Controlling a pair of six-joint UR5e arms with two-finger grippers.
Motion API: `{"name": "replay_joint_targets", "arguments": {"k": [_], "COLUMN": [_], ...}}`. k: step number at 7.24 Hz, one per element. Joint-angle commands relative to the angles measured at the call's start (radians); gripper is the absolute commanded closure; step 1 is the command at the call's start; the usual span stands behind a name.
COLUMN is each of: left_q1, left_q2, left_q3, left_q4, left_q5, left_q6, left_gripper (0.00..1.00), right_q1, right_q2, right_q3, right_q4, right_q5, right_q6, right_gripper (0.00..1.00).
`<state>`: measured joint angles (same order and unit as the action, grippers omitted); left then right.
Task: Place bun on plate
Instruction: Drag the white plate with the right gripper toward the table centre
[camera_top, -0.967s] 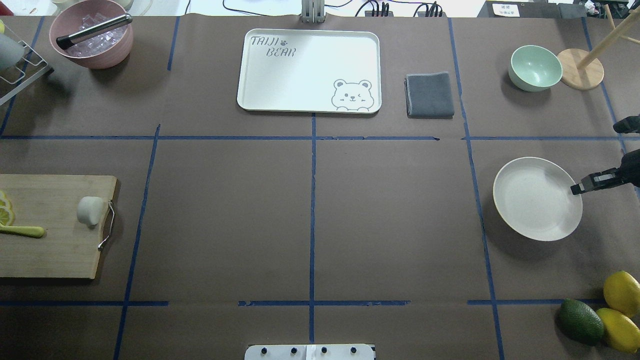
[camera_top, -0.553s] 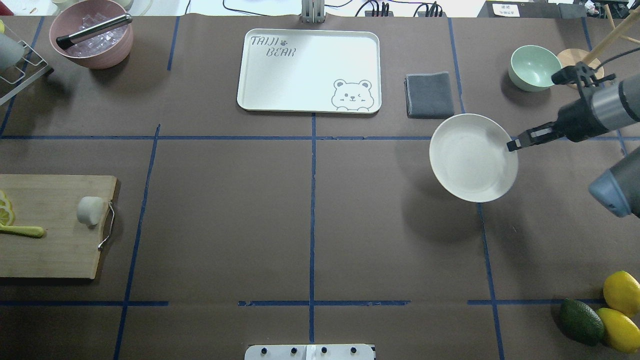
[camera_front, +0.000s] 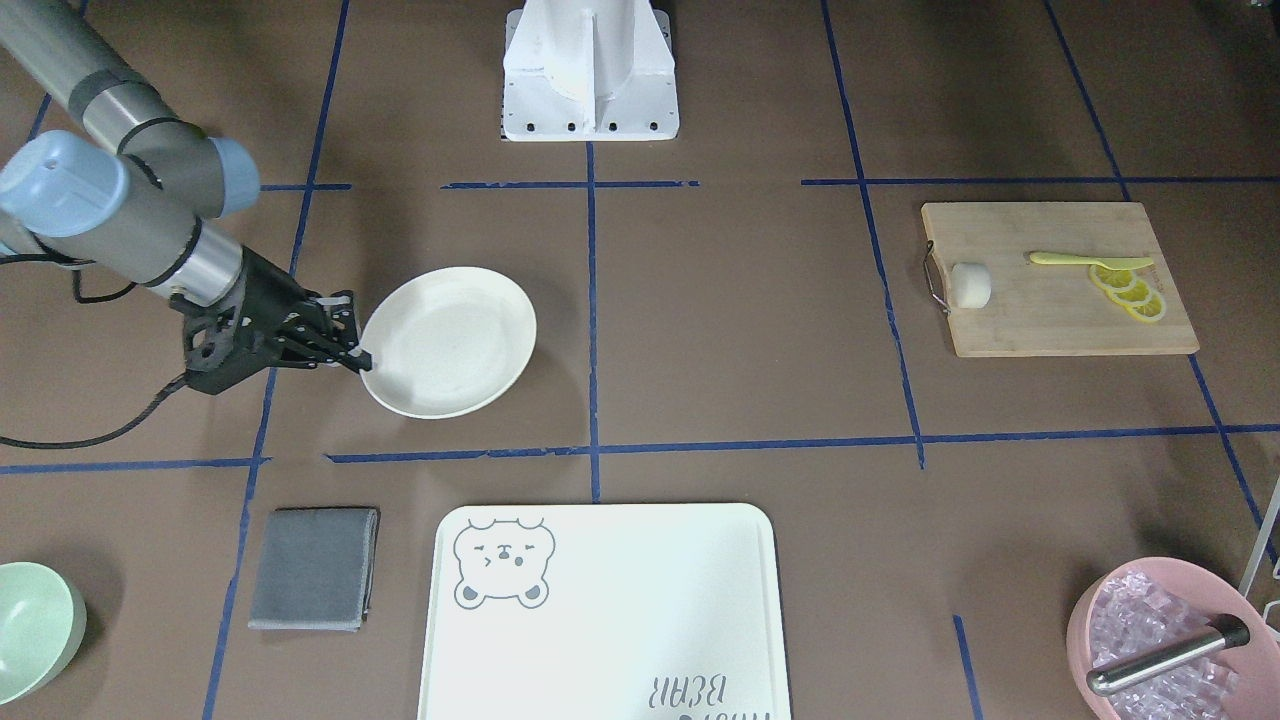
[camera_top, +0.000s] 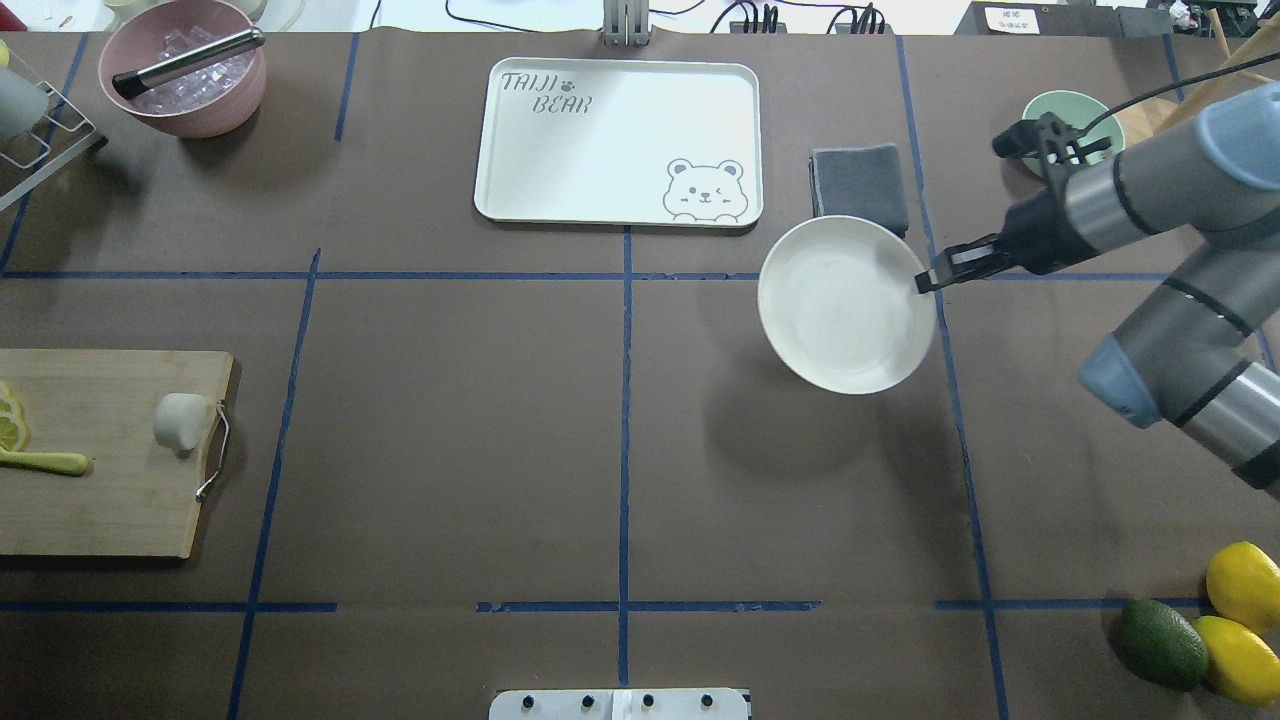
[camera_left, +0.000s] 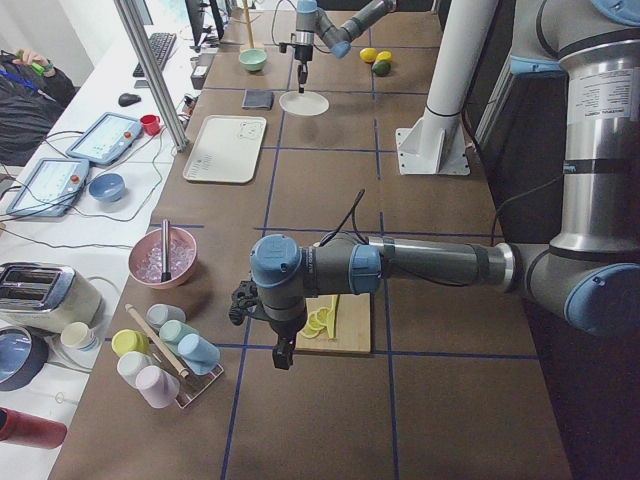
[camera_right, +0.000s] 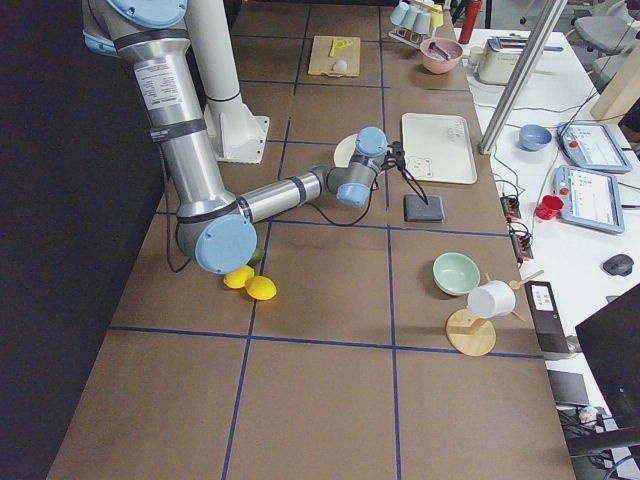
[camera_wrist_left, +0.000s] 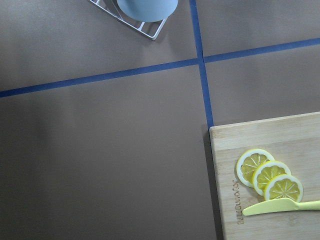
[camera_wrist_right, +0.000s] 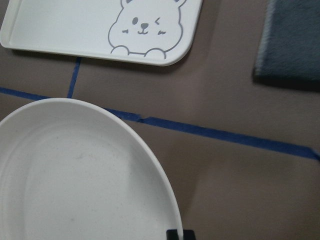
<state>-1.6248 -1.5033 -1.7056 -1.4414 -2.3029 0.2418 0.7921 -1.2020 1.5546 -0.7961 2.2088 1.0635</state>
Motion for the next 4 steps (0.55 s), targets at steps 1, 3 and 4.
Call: {"name": "replay_joint_targets", "arguments": {"k": [1, 3, 4], "left_q1": [0.014, 0.028, 0.029], "left_q2": [-0.002, 0.000, 0.000], "left_q3": [0.001, 0.006, 0.011], "left_q4": [-0.001, -0.001, -0.001], "left_q5": [-0.013, -0.044, -0.044], "left_q6": [0.001, -0.001, -0.001], "left_gripper": [0.00, 0.00, 0.00], "right_q1": [-0.136, -0.214, -0.234], "right_q2": [0.105, 0.171, 0.177], "right_q3": [0.002, -0.002, -0.001], "right_q4": [-0.167, -0.256, -0.267], "right_q5": [-0.140, -0.230, -0.235], "right_q6": [0.131, 0.205, 0.211], "right_gripper": [0.96, 0.97, 0.96]}}
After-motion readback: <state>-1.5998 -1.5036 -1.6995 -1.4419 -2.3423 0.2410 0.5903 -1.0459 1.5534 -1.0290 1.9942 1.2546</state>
